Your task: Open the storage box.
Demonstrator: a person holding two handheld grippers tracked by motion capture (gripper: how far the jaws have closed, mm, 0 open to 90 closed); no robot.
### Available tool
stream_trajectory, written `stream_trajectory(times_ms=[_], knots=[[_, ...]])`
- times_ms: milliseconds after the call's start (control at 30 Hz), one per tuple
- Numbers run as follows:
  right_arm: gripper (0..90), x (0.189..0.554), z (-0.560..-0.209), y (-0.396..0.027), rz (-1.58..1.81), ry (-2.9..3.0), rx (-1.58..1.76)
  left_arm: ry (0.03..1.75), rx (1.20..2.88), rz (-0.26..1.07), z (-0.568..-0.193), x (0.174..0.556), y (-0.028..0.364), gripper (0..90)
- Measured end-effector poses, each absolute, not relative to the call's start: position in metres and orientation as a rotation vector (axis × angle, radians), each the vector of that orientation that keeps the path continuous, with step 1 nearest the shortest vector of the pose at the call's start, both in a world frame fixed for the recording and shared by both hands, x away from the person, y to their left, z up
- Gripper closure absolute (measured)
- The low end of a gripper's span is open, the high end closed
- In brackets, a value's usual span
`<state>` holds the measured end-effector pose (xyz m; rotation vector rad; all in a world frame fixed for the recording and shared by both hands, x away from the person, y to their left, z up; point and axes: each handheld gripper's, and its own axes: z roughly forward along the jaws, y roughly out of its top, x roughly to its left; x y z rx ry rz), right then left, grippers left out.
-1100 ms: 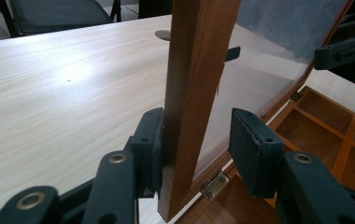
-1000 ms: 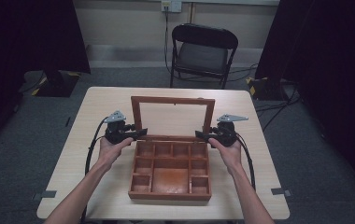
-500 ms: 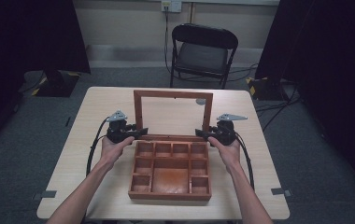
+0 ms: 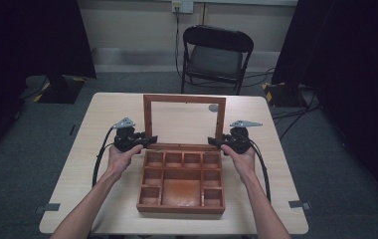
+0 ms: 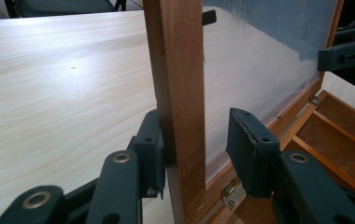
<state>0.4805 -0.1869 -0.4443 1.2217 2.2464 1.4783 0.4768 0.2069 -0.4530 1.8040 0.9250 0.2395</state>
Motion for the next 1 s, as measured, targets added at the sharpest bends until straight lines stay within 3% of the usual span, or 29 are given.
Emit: stream_trajectory(times_ms=[1000], knots=[[39.4,0.488,-0.462,-0.181,1.471,2.238,1.302,0.979,1.833,0.218,-0.464,0.481,0.210,51.4]])
